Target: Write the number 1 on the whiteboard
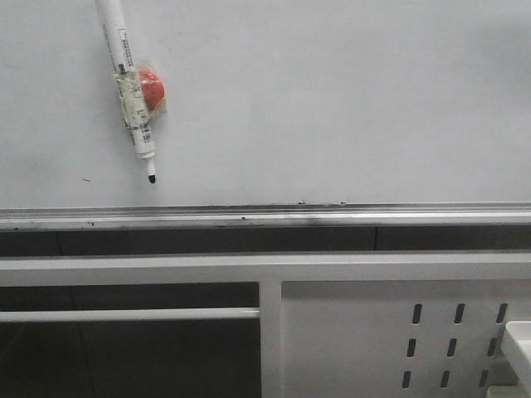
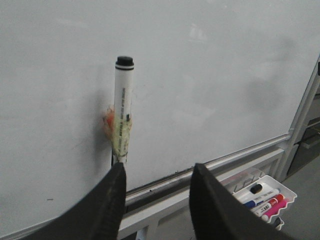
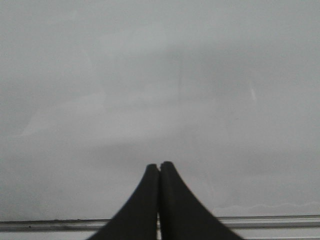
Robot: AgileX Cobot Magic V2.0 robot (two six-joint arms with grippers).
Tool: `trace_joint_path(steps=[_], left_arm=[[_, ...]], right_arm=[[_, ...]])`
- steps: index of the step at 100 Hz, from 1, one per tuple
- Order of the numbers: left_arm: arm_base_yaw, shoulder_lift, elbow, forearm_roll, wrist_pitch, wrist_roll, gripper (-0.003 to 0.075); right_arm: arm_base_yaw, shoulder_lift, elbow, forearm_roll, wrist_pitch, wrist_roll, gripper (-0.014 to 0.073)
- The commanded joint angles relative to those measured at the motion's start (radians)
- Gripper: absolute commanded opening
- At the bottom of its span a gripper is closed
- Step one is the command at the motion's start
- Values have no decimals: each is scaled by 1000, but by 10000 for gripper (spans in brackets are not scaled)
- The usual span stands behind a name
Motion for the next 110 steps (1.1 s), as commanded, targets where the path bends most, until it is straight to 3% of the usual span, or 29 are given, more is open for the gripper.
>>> trace_joint_path(steps=[1,15,33,56,110], left_arm=[[-4,91,1,-28,-243,-8,268],[-4,269,1,-65,-409,1,275],[-4,544,1,-85,-722,1,394],[-4,781,-57,-139,-720,-66,412],[-4,795,-209,-169,-720,-24,410]], right_arm=[[3,3,-35,0,-67,-6,-59],[3,3,-35,0,-65,-6,-59],[3,3,-35,0,-48,-8,-59],[3,3,-35,0,-32,-52,-59],[3,3,-36,0,-99,-100,-59]])
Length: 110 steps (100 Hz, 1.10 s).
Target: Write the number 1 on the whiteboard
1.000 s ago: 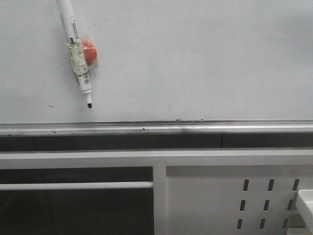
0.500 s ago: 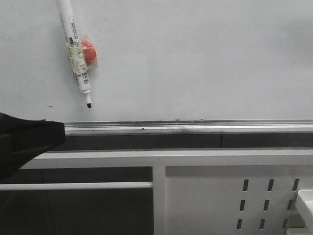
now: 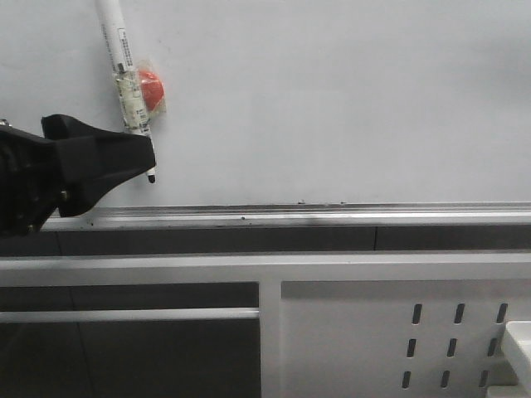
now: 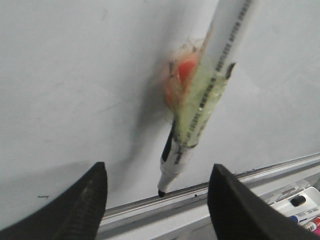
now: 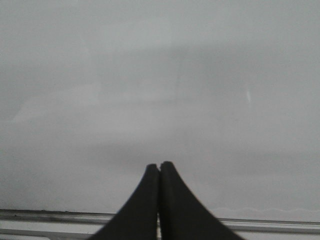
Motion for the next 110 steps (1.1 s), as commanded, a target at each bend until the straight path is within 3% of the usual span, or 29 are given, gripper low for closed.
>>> trace_joint_path(steps=[1,63,73,83,98,110], left_arm=[[-4,-19,-30,0,-224,5,410],[-4,31,-113,13,-224,3,376],[-4,56,-123,0,-224,1,249],[-4,60,-130,0,-224,3,-18],[-4,60,-132,13,-224,7,-20],[-4,60,-132,162,-224,9,-20]], right_arm=[[1,3,-36,-2,-109,-17,-59],[1,3,-36,-2,-156,-17,-59],[1,3,-36,-2,-156,-17,-59],[1,3,-36,-2,-156,-17,-59],[3,3,-36,-2,-143,-29,-59],[61,3,-54,-2,-92,-154,-59]])
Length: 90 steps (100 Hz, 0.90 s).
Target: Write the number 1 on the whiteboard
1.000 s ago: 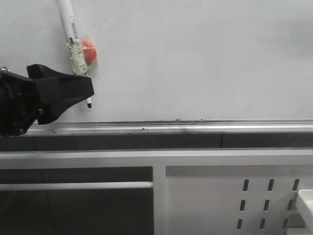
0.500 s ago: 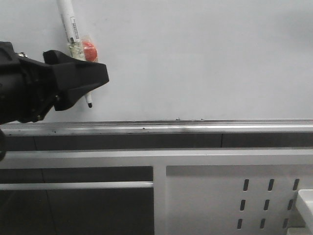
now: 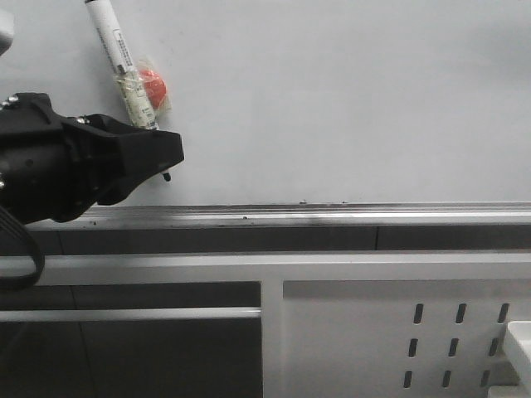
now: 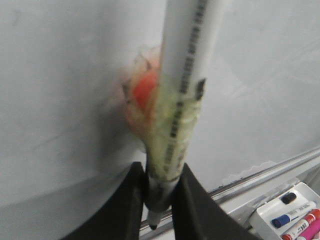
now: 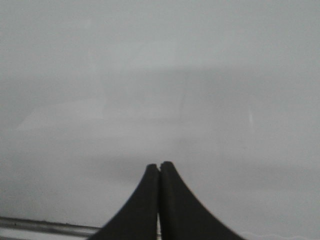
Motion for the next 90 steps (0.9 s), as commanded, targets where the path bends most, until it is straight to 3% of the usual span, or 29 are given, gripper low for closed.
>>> trace_joint_path(steps=[1,18,34,41,51,58,72,82,90], left_arm=[[0,-27,-23,92,-226,3,-20],[0,-29,-25,333,-199,3,-20],[0,-77,-60,534,8,6,-20],[0,-124,-92,607,156,6,-20],[0,-212,-143,695,364,6,-20],[-5,-265,-179,801,520,-25,-20],[-77,-351,-260,997,831,-61,-20],[-150,-366,-304,1012,1021,-61,-20],[-192,-366,-327,1014,1089,-61,-20]], right_arm=[[55,3,-52,-2,-36,-103,-59],[316,14,-99,-2,54,-425,-59],[481,86,-153,-51,227,-459,-25],[528,123,-171,-51,273,-459,87],[573,164,-196,-51,288,-459,349],[593,184,-212,-51,283,-459,457],[623,228,-239,-51,274,-459,461],[649,272,-253,-49,243,-459,435],[670,298,-255,-49,202,-459,421]])
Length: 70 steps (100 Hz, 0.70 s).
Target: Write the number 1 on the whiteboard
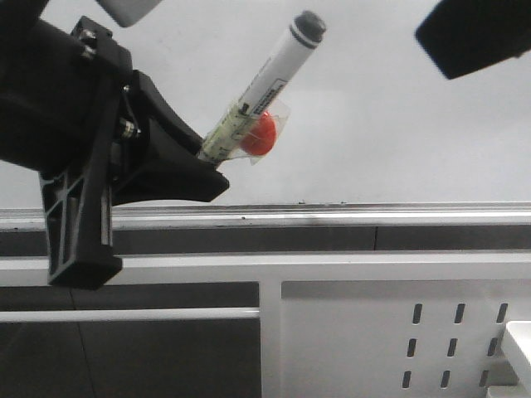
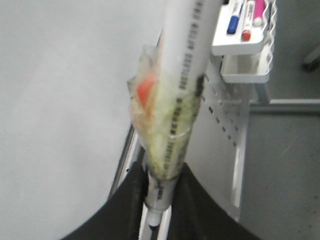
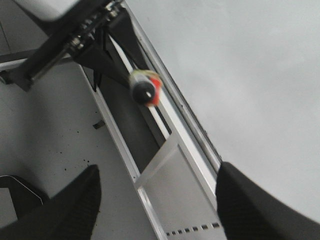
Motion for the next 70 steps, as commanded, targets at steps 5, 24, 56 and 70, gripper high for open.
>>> trace_joint_path(steps=[5,24,56,70], left_arm=[[-75,-31,-62,4,92,-15,-20],[-94,-31,-69,9,106,-15,-20],[-94,-31,-69,11,98,-15,-20],[-94,-31,-69,13,89,-15,-20]], right_arm=[[36,46,-40,-10,-147,-10,414],[67,124,-40,-10,-227,-10,410],[68,172,-40,-10,-314,-10,409],[68,183,-40,-10,-320,-10,409]])
